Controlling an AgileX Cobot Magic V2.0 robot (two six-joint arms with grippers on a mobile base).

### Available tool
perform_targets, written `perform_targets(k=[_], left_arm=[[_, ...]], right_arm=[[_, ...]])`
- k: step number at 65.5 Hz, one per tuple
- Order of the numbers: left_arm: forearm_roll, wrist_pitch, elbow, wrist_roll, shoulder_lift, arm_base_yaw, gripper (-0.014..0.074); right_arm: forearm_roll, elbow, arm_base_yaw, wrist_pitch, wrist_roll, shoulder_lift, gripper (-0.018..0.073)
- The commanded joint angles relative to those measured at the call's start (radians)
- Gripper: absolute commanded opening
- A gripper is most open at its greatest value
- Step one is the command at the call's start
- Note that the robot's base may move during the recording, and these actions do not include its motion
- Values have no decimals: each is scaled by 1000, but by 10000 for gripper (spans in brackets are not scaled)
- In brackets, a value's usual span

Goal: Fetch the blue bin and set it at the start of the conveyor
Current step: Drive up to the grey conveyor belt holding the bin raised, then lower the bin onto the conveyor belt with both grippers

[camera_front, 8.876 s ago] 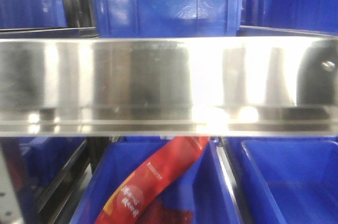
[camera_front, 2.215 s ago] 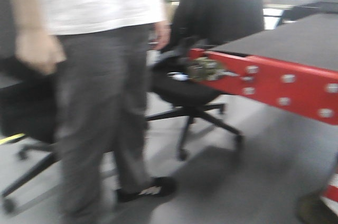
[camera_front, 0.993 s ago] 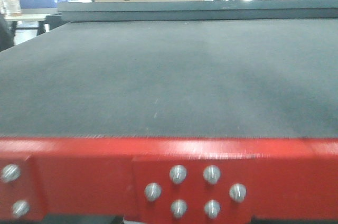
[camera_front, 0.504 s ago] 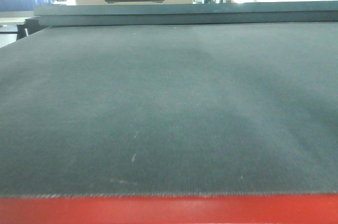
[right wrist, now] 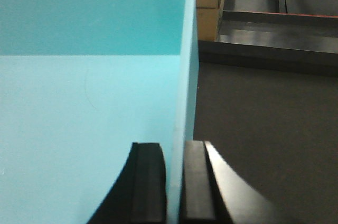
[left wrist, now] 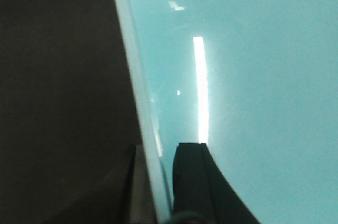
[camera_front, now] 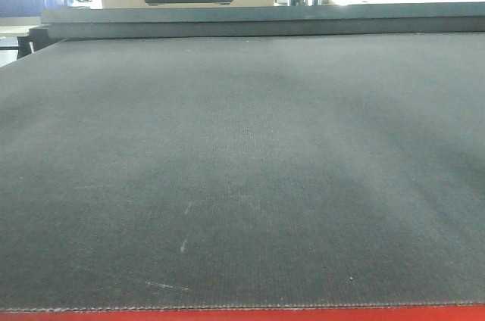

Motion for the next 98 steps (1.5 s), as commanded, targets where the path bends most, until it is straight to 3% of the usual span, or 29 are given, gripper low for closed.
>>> perform_targets(k=[1,47,70,87,98], left_arm=[[6,-49,-6,18,-8,1,-111],[6,-49,-6,18,-8,1,-111],[6,-129,-6,18,-8,1,-111],[4,-64,1,18,-10,1,-111],[4,-56,86,18,-6,1,-111]], right_arm=[[5,-9,-1,-47,-7,-17,-153],[5,-9,-1,-47,-7,-17,-153],[27,-9,-1,-47,-7,-17,-153],[32,-46,-1,332,-7,-18,-153],[32,25,-1,421,-7,-2,-153]])
